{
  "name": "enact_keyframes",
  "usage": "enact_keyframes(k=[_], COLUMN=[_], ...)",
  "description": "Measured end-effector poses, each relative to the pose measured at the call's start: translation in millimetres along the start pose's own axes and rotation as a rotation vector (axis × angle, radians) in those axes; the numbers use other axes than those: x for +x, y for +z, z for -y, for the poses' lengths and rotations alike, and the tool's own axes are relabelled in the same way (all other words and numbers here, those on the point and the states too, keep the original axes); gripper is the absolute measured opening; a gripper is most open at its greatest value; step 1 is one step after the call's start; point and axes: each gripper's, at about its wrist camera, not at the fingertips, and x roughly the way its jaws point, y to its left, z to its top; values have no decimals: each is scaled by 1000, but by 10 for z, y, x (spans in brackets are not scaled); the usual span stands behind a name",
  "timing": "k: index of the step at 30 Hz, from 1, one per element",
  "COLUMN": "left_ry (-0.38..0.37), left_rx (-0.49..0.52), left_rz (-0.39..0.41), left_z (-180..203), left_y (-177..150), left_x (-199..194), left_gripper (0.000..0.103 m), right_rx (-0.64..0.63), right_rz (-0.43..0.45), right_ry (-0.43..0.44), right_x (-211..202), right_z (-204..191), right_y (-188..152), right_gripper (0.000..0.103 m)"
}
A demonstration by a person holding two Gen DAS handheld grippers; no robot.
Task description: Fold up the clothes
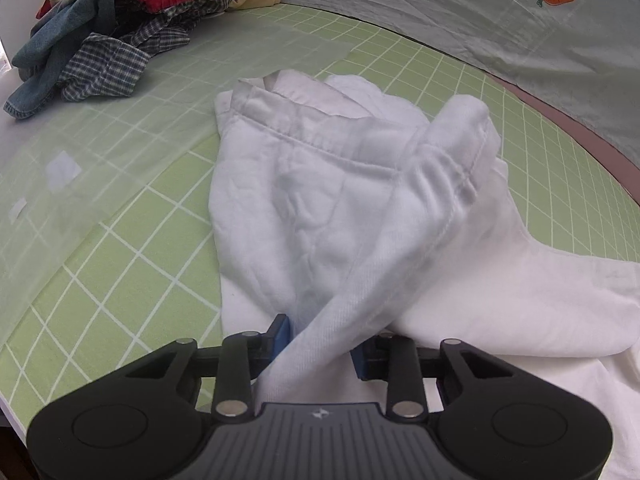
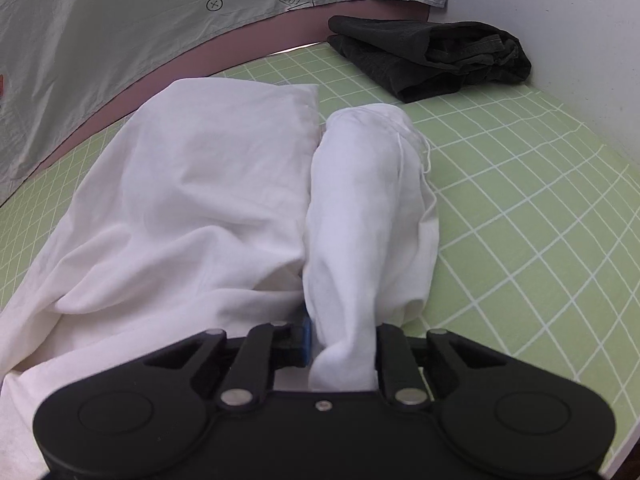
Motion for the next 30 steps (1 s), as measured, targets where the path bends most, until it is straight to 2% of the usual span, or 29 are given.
enact_keyframes(k=[5,8,9,11,13,16,18,20,21,23,24,26,27,28,29,30], left_ry=[-42,-51,-53,-59,-66,-79,-74,3,54,149,181,228,235,226,210,192], left_rx=[-62,-94,-104,-138,-174,-228,-254,-238,-225,-238,-256,-300,-314,-329,-346,-362], left_rz=[35,72,90,159,234,341,399,422,411,341,291,176,120,75,55,45], left_z=[299,443,471,363,221,-17,-280,-465,-563,-807,-934,-1193,-1301,-1380,-1431,-1473], left_y=[607,933,1020,1061,1074,1056,909,702,595,361,242,3,-107,-196,-276,-356], left_x=[329,326,280,17,-282,-720,-1040,-1219,-1234,-1095,-990,-753,-653,-583,-549,-529], left_gripper=[31,19,10,4,3,3,3,3,4,5,6,8,8,9,10,20], right_rx=[94,106,110,106,106,133,150,165,170,146,134,130,145,161,165,159], right_rz=[22,37,42,64,103,170,215,248,257,251,248,178,139,100,76,63], right_ry=[46,50,51,36,35,36,37,34,31,-21,-48,-75,-67,-60,-56,-48], right_x=[355,592,671,649,539,189,-46,-279,-393,-516,-575,-497,-447,-396,-366,-352], right_z=[-226,-430,-499,-570,-582,-330,-159,-3,67,153,196,308,356,403,432,428], right_y=[403,733,843,1002,1110,1088,1070,992,920,696,582,293,165,40,-69,-142], right_gripper=[12,13,13,14,8,6,6,6,6,6,6,8,10,16,20,32])
